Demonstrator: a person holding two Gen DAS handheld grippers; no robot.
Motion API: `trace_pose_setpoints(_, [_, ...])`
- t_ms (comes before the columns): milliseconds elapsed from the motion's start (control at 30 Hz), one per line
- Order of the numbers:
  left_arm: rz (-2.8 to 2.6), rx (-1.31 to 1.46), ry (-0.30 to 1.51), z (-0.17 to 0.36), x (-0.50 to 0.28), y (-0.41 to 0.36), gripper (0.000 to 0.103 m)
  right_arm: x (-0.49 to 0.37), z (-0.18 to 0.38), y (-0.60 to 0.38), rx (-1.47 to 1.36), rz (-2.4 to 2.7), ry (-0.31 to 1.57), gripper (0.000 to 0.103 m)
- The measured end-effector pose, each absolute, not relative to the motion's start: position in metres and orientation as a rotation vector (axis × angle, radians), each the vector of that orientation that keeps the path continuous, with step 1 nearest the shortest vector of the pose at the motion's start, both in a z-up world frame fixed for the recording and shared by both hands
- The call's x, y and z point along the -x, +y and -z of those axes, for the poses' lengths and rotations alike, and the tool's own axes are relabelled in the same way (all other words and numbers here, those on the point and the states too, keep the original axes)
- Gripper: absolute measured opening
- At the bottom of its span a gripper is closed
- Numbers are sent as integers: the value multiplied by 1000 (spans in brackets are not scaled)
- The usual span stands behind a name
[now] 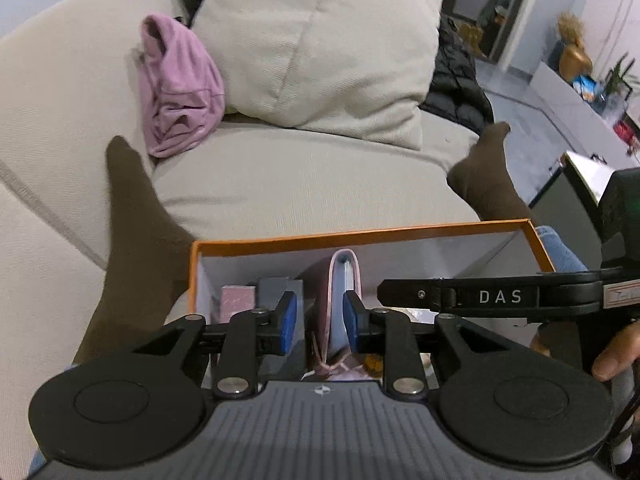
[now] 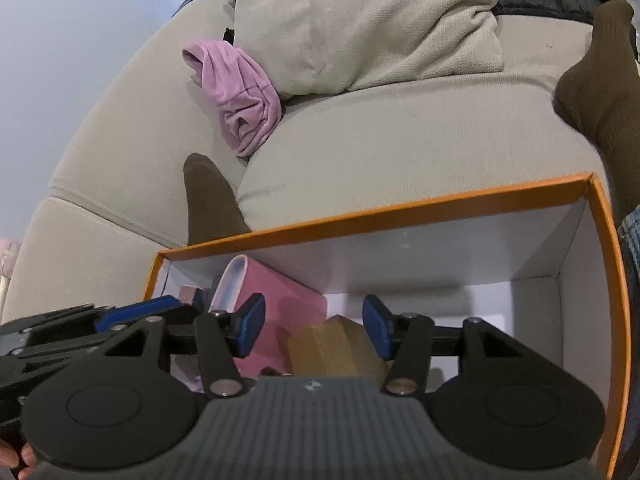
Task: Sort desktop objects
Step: 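Lower the pink card case with left gripper while right lowers the cardboard box, open both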
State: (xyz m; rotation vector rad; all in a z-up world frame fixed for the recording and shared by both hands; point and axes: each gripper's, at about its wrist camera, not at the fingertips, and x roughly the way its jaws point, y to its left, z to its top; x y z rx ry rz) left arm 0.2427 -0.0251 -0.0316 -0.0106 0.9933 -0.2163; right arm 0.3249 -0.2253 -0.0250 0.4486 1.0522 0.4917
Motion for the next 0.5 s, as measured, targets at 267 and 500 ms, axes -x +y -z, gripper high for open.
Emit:
trace_pose_setpoints(267, [192,20,968,26,-217,-8,31,-304,18,-221,-262,-503,1089,64])
trace_pose_setpoints(500, [151,73,940,20,-203,12,33,-283,21,-210,18,-576,1127,65])
